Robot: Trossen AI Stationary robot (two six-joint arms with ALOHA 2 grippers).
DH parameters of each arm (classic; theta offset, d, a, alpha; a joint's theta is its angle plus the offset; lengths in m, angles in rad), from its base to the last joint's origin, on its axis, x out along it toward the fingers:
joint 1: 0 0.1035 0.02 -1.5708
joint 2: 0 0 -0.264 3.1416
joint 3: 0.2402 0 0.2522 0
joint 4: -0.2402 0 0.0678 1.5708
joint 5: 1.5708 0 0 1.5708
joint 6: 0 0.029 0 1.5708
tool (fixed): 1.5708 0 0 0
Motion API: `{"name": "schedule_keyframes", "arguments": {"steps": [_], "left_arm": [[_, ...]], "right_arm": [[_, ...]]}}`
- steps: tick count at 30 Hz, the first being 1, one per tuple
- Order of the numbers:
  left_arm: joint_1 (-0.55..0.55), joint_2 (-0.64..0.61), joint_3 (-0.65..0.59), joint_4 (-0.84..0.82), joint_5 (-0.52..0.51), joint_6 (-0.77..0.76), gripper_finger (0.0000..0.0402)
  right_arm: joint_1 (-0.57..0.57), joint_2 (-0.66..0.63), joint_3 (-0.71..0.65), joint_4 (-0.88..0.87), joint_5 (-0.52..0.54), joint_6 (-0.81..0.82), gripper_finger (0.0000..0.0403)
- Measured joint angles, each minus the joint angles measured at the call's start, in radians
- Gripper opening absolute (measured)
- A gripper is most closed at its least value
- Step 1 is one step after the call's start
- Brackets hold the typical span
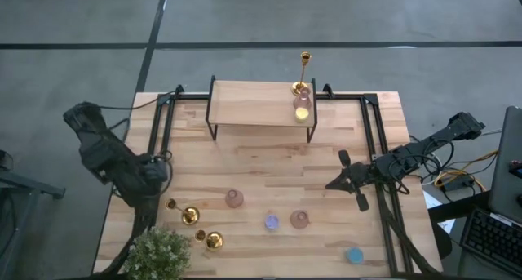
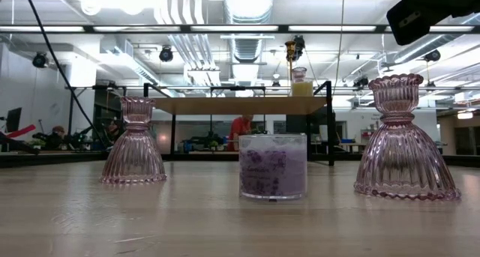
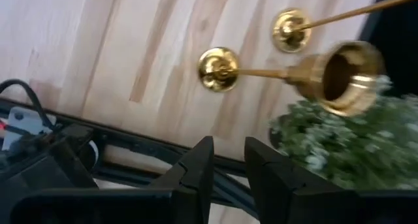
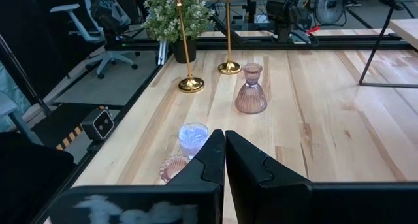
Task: Pick & Place candle stick holders
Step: Put the top gold candle holder on the shelf aligned with the other gold candle holder
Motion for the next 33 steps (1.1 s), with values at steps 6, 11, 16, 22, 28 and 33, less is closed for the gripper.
{"name": "schedule_keyframes", "arguments": {"steps": [6, 11, 16, 22, 28, 33], "left_arm": [[-0.057, -0.003, -0.109, 0.075, -0.002, -0.033, 0.009], [-0.136, -0.004, -0.156, 0.223, -0.113, 0.005, 0.0089], [-0.234, 0.001, -0.19, 0.26, -0.293, 0.007, 0.0089], [-0.316, 0.003, -0.251, 0.291, -0.299, -0.115, 0.0089], [-0.334, 0.003, -0.303, 0.371, -0.325, -0.196, 0.0089], [-0.334, 0.003, -0.349, 0.388, -0.368, -0.197, 0.0088]], "right_arm": [[0.0, 0.0, 0.0, 0.0, 0.0, 0.0, 0.0008], [0.0, 0.0, 0.0, 0.0, 0.0, 0.0, 0.0008], [0.0, 0.0, 0.0, 0.0, 0.0, 0.0, 0.0008], [0.0, 0.0, 0.0, 0.0, 0.0, 0.0, 0.0008], [0.0, 0.0, 0.0, 0.0, 0.0, 0.0, 0.0008], [0.0, 0.0, 0.0, 0.0, 0.0, 0.0, 0.0008]]}}
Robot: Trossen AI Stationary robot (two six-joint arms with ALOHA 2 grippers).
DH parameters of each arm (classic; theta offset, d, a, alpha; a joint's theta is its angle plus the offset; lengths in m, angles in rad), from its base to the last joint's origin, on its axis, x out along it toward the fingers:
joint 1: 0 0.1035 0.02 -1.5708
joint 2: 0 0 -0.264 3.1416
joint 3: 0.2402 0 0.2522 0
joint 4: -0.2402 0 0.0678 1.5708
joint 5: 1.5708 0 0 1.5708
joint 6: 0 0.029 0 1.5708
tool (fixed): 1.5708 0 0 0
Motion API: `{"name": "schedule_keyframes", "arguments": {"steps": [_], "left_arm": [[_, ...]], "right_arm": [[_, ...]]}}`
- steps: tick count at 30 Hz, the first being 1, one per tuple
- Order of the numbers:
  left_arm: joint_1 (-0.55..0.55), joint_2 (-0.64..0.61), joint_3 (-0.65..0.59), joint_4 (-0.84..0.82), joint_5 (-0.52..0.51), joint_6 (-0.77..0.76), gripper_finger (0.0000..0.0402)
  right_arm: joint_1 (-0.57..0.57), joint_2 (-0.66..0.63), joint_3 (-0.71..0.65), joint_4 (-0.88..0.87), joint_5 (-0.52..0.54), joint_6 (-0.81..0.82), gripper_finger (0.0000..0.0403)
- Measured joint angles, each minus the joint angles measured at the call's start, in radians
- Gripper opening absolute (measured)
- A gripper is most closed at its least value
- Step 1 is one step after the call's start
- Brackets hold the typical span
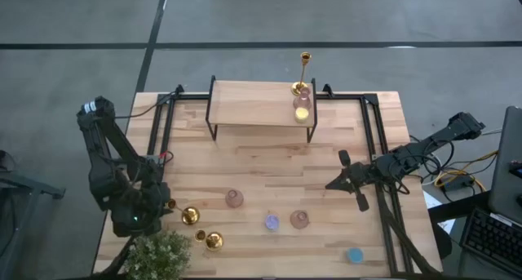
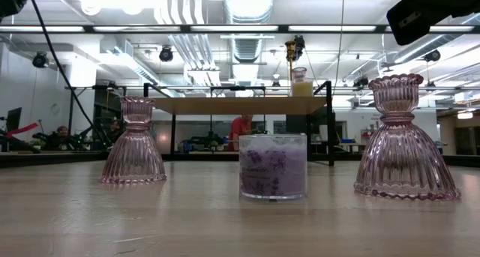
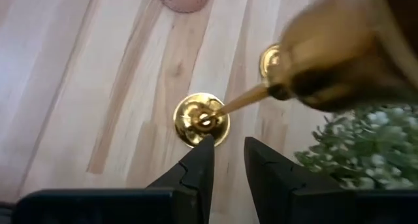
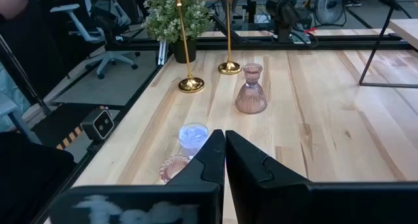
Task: Pick & Place candle stick holders
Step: Put the top gold candle holder on the shelf aligned with the other gold candle holder
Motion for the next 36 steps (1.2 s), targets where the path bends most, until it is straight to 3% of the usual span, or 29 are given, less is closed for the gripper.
{"name": "schedule_keyframes", "arguments": {"steps": [13, 28, 36], "left_arm": [[0.0, 0.0, -0.038, 0.105, -0.109, 0.059, 0.0087], [-0.001, 0.002, -0.049, 0.118, -0.187, 0.074, 0.0086], [-0.001, 0.002, -0.049, 0.115, -0.259, 0.13, 0.0023]], "right_arm": [[0.0, 0.0, 0.0, 0.0, 0.0, 0.0, 0.0008], [0.0, 0.0, 0.0, 0.0, 0.0, 0.0, 0.0008], [0.0, 0.0, 0.0, 0.0, 0.0, 0.0, 0.0008]]}}
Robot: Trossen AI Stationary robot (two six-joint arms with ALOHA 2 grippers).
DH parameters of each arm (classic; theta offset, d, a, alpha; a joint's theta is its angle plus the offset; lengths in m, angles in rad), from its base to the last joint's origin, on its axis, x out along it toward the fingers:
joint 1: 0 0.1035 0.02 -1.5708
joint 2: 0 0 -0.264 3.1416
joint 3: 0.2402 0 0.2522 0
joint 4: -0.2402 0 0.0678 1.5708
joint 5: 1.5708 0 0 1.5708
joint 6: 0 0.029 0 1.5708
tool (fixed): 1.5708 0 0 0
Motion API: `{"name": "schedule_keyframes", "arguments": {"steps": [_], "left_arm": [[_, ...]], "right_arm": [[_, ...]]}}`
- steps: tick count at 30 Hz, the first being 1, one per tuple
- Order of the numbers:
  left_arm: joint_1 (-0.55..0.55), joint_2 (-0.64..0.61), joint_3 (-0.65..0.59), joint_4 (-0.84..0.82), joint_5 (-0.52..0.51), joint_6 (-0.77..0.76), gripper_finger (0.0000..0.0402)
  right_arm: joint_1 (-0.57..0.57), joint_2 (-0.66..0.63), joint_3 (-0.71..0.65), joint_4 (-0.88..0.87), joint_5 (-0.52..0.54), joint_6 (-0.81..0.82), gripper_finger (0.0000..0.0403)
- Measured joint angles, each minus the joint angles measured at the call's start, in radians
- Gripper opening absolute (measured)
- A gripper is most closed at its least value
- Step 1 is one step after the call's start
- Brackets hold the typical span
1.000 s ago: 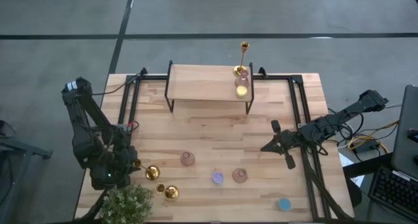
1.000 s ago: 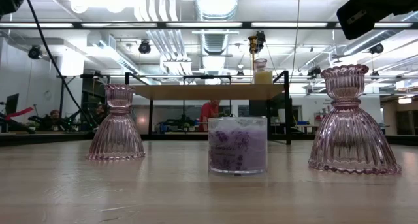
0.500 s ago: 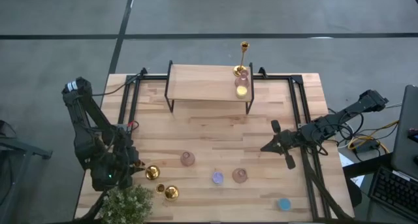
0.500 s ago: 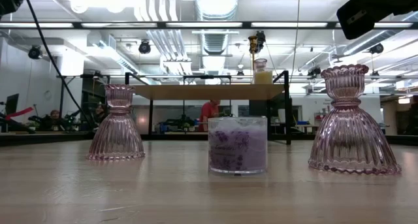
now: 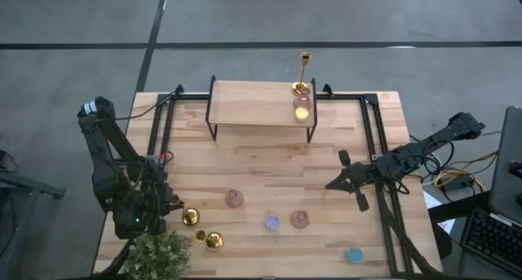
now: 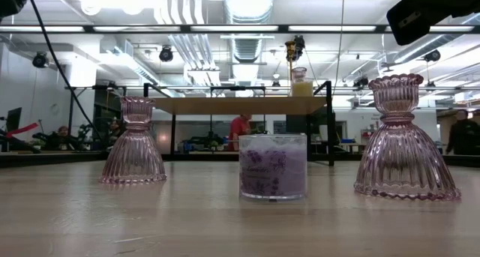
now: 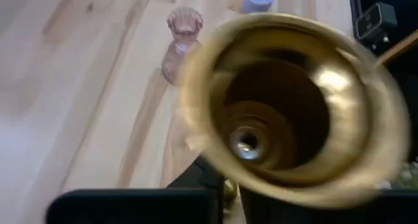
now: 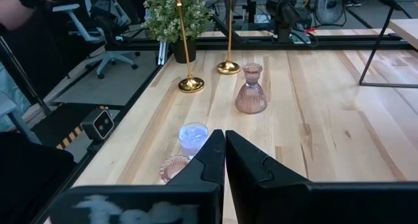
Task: Pick & Place candle stick holders
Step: Put the top gold candle holder on the shelf aligned with the other gold candle holder
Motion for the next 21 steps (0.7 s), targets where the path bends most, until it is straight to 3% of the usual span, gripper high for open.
{"name": "schedule_keyframes", "arguments": {"steps": [12, 21], "left_arm": [[0.0, -0.005, 0.043, -0.029, -0.087, 0.065, 0.002], [0.019, -0.008, 0.188, -0.083, -0.279, 0.2, 0.0024]], "right_arm": [[0.0, 0.0, 0.0, 0.0, 0.0, 0.0, 0.0008], [0.0, 0.0, 0.0, 0.0, 0.0, 0.0, 0.0008]]}}
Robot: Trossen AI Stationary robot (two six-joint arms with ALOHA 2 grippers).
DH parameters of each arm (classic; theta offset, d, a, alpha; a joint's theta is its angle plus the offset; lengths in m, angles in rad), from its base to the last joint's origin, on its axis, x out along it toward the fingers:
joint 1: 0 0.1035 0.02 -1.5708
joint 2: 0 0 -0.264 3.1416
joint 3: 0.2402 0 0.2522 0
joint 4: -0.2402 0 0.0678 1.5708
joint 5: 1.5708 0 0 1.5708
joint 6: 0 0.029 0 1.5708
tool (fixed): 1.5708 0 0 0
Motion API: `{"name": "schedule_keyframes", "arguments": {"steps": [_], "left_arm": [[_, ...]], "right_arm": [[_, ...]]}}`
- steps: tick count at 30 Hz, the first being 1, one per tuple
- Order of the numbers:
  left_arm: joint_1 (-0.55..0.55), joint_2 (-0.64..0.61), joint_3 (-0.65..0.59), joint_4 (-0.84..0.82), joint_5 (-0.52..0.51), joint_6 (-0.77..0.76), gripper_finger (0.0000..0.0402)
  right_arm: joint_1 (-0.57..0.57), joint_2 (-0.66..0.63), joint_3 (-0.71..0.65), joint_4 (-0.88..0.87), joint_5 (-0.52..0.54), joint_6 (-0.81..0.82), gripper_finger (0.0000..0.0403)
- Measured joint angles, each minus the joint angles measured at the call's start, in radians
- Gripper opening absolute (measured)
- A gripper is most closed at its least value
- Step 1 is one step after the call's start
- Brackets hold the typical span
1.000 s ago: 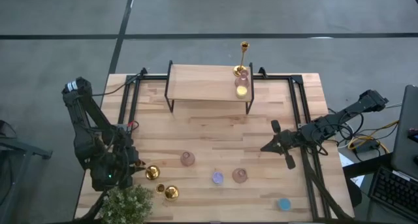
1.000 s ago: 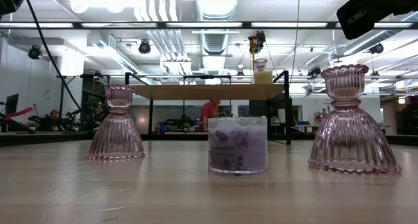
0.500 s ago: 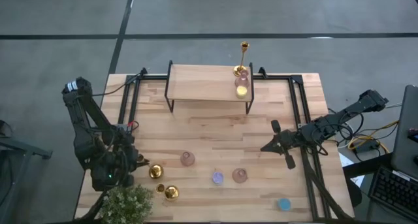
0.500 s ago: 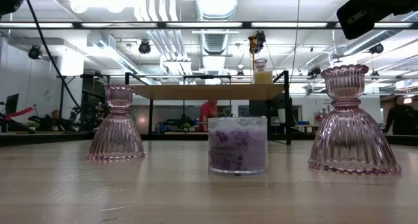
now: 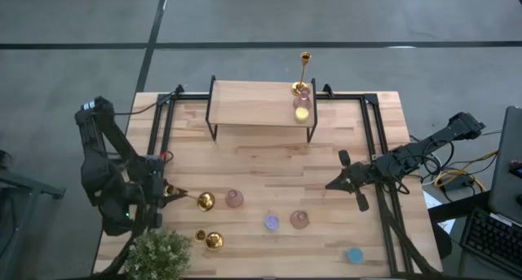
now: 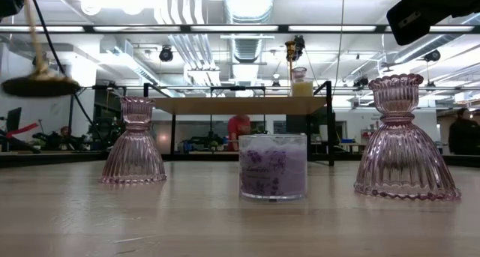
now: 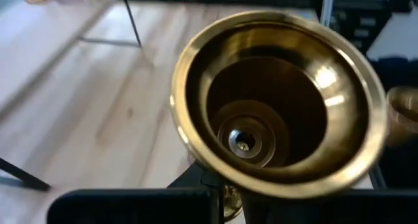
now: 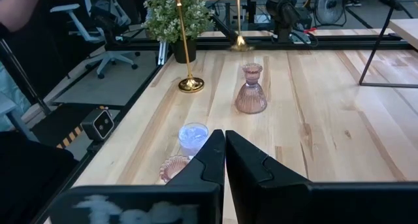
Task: Pick & Place candle stick holders
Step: Put the top gold candle holder on the shelf aligned with the other gold candle holder
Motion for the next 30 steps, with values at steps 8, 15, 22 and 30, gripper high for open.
{"name": "schedule_keyframes", "arguments": {"steps": [8, 15, 22, 30], "left_arm": [[0.163, 0.0, 0.135, -0.02, -0.09, 0.153, 0.0023], [0.455, 0.001, 0.277, -0.018, -0.121, 0.284, 0.0023], [0.781, 0.006, 0.384, 0.1, -0.045, 0.487, 0.0024], [1.16, 0.061, 0.4, 0.398, 0.333, 0.737, 0.0024]], "right_arm": [[0.0, 0.0, 0.0, 0.0, 0.0, 0.0, 0.0008], [0.0, 0.0, 0.0, 0.0, 0.0, 0.0, 0.0008], [0.0, 0.0, 0.0, 0.0, 0.0, 0.0, 0.0008], [0.0, 0.0, 0.0, 0.0, 0.0, 0.0, 0.0008]]}}
